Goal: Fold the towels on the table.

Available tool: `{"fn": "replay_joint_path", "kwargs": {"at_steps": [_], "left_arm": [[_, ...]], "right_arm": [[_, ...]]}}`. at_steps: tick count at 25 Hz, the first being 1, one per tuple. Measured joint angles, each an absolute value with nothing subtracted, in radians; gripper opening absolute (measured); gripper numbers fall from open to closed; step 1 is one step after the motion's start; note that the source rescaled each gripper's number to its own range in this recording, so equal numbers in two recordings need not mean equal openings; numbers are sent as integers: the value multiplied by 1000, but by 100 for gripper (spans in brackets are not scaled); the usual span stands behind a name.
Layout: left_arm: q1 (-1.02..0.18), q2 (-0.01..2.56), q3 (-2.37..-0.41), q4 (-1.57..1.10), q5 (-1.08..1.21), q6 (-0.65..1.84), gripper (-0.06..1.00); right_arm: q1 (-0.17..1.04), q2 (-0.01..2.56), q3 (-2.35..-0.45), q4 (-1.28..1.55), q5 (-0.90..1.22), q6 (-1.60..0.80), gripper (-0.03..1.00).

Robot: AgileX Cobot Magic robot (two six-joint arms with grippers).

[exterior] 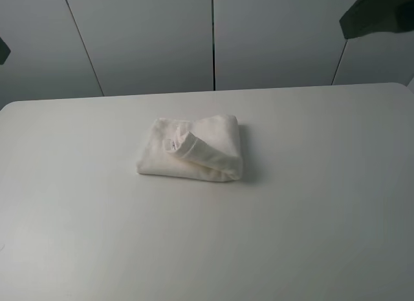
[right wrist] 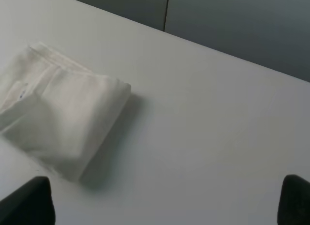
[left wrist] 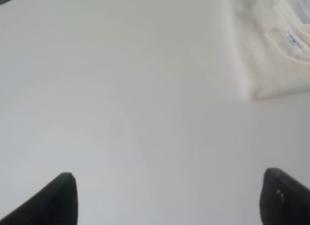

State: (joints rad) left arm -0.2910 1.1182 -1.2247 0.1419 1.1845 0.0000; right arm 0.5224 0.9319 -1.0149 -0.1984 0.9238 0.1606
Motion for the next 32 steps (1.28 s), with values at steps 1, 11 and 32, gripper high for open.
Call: {"fn": "replay_joint_path", "kwargs": {"at_steps": [1,11,32], "left_arm": [[-291,1068,-1195,143,1184,-12,97],[-291,670,-898,143,1203,-92,97],[-291,88,-651,30,1185,-105,98]], "right_arm": [[522,883,-988,-198,924,161,100],[522,505,-833,-190,1069,137,100],[522,180,-561,20,1100,-12,100]]}}
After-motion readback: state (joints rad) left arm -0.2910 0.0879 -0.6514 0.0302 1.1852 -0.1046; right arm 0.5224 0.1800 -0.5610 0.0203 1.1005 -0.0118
